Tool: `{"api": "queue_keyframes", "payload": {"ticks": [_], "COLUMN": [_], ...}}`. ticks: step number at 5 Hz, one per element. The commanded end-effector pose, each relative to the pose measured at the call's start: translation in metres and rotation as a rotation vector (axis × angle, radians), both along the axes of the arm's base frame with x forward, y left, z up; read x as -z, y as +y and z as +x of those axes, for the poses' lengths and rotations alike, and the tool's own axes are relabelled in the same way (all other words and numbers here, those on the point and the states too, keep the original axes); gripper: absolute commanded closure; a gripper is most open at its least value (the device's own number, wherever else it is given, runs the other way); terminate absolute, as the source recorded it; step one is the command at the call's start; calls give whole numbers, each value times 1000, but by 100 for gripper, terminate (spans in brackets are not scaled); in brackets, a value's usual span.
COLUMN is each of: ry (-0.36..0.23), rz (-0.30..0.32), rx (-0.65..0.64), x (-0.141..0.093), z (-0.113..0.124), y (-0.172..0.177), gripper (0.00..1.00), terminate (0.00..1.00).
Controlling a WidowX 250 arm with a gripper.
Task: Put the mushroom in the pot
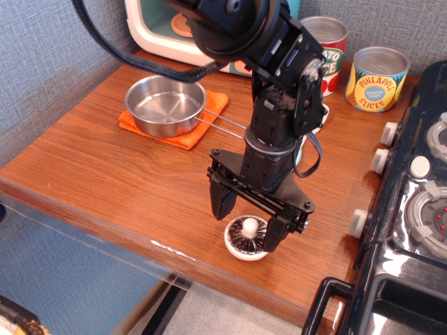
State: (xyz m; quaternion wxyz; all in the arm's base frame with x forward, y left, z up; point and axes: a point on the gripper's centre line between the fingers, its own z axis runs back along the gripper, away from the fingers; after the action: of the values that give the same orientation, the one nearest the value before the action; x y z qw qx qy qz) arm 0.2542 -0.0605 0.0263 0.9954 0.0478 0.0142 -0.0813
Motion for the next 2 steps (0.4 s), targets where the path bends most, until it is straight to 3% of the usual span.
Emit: {"api": "queue_keyframes", "payload": {"ticks": [1, 2], "ry": [10, 23], "rz": [-15, -19], "rx": [-23, -23], "x": [6, 10], "z": [-8, -9], "y": [1, 0], "gripper": [0, 0], "terminate": [0, 0]}}
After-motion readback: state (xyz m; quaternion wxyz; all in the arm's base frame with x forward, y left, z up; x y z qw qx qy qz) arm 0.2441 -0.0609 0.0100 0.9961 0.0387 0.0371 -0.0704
